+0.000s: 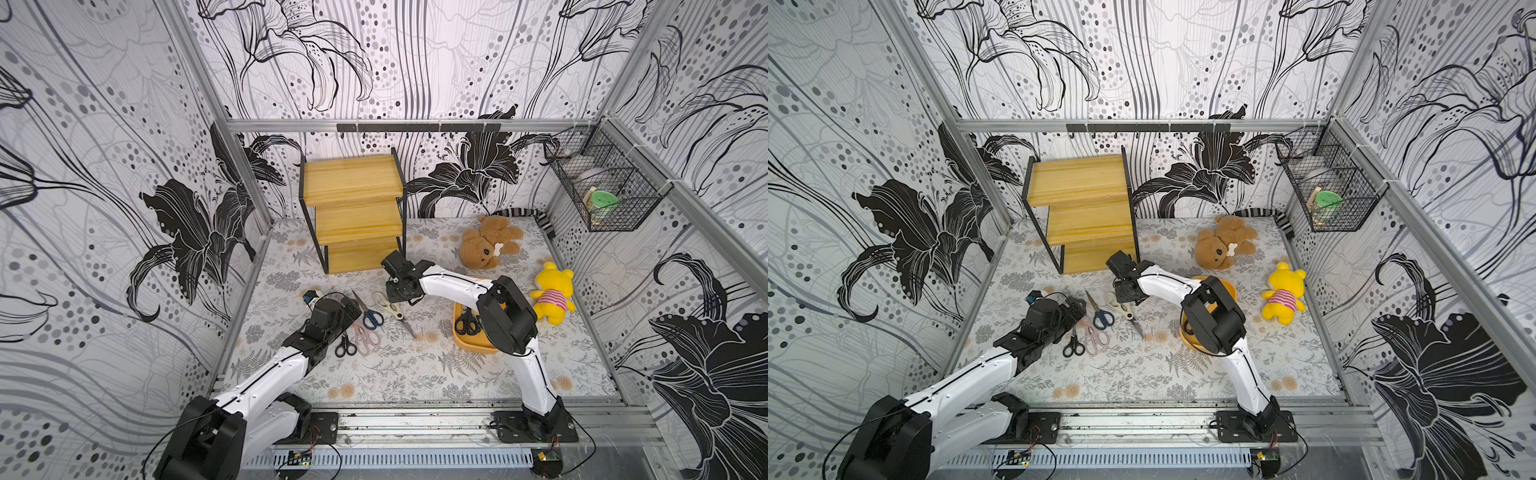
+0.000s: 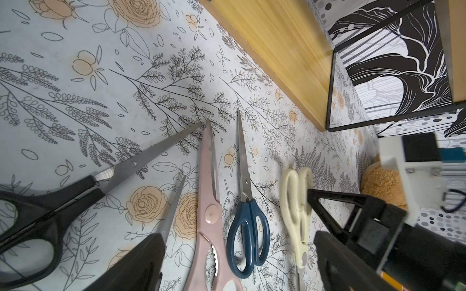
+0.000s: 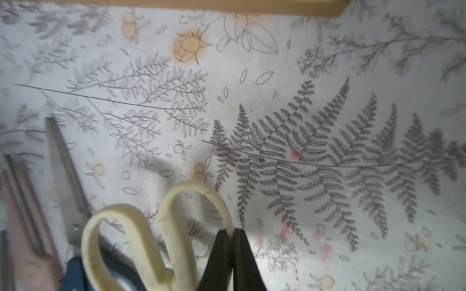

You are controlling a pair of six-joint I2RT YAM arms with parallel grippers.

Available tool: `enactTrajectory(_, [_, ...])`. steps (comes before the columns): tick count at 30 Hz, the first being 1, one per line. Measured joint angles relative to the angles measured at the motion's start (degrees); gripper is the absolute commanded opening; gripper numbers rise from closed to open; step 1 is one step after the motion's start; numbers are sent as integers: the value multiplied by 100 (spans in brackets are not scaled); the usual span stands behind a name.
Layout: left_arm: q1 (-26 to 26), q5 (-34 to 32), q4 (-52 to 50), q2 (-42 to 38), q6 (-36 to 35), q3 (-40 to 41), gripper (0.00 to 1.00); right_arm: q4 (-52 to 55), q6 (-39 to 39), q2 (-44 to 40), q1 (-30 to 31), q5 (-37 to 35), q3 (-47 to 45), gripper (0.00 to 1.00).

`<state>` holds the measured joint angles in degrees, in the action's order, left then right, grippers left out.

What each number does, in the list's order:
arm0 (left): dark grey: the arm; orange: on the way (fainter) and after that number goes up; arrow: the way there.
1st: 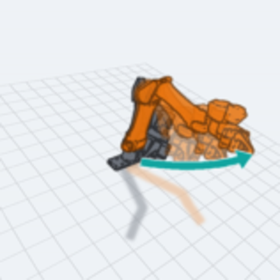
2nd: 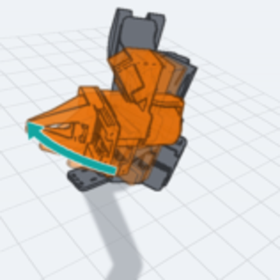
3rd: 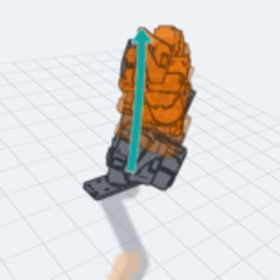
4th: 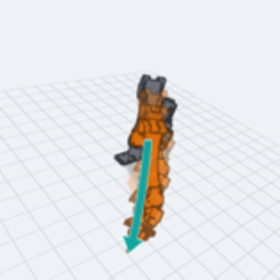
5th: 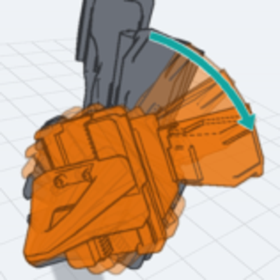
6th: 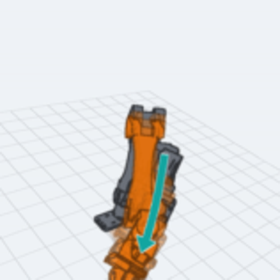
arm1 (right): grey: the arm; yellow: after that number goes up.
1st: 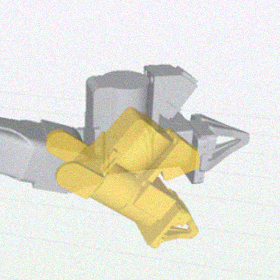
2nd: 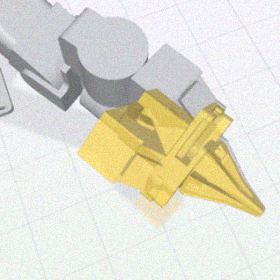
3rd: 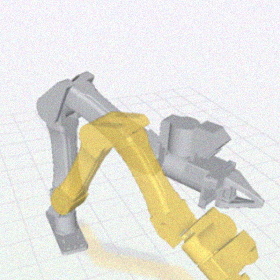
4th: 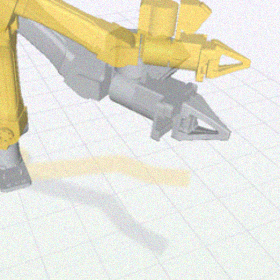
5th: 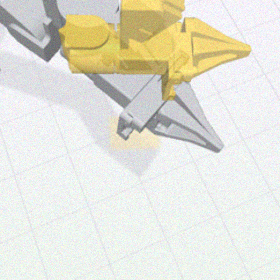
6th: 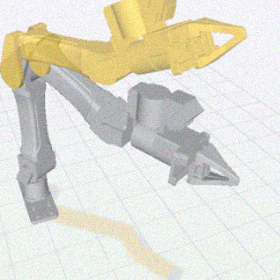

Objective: Put the scissors into the storage box
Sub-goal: Pick up the scissors from the center of the board.

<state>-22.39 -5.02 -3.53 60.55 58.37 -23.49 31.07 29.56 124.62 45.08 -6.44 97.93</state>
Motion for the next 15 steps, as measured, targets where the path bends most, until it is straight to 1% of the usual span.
enactTrajectory(7, [0,153,4,210,-39,-151,97,-33,2,-1062,-33,-61,-291,0])
enactTrajectory(11, [0,275,9,358,-96,-238,97,-26,33,-1709,-155,-219,-782,0])
enactTrajectory(15, [0,411,0,501,-190,-369,97,-31,149,-2302,-520,-385,-1488,0])
